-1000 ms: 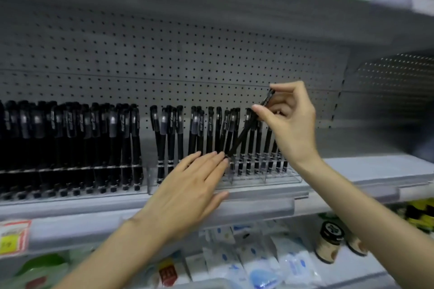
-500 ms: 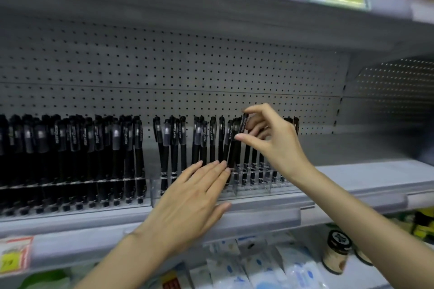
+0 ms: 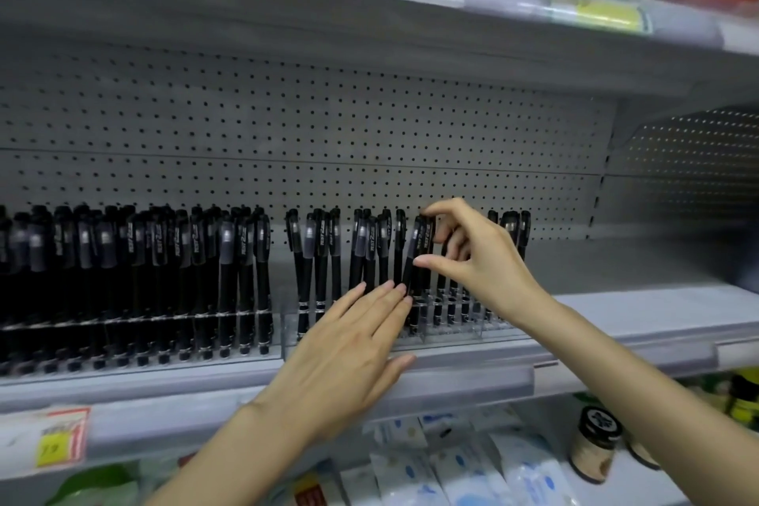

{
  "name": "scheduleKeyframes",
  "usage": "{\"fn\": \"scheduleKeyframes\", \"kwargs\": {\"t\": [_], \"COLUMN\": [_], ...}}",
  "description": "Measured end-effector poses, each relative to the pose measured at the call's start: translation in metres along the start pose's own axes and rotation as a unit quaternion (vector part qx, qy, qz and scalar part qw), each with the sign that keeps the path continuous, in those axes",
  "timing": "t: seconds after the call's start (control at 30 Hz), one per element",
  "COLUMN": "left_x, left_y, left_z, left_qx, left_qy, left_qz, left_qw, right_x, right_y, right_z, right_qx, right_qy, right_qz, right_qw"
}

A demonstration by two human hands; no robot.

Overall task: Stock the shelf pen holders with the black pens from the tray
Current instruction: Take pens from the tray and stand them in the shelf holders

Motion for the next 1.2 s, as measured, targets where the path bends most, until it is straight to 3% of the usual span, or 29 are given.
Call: {"fn": "scheduleKeyframes", "kwargs": {"t": [0.27,0.7,0.83,0.97,1.1,1.2], "left_x": [0.002,0.032,0.045,0.048,0.039,0.022], "left_y": [-0.014,-0.050,-0.047,-0.018,0.020,0.038], "left_z": [0.012,0.109,0.175,0.279,0.383,0.422], "left_qx": [0.011,0.051,0.073,0.116,0.166,0.198], "left_qy": [-0.013,-0.044,-0.112,-0.237,-0.392,-0.449], "left_qz": [-0.003,0.025,0.086,0.177,0.276,0.316], "left_qw": [1.000,0.997,0.987,0.948,0.862,0.812], "right_x": [0.019,0.105,0.115,0.111,0.098,0.100], "right_y": [-0.012,0.067,0.117,0.194,0.283,0.329], "right_z": [0.009,0.059,0.092,0.171,0.263,0.300], "right_qx": [-0.012,0.129,0.177,0.249,0.377,0.436], "right_qy": [-0.009,-0.088,-0.075,0.012,0.110,0.127], "right_qz": [0.012,0.047,-0.019,-0.129,-0.146,-0.130], "right_qw": [1.000,0.987,0.981,0.960,0.908,0.881]}}
Point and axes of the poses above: each hand's wrist, its own z-axis away from the middle knuckle, its own y-axis out of the palm, x = y × z, the point moved 8 cm from there along -z, towards the middle knuckle, and after that the axes turned 3 degrees about -y, right-handed, at the moved point
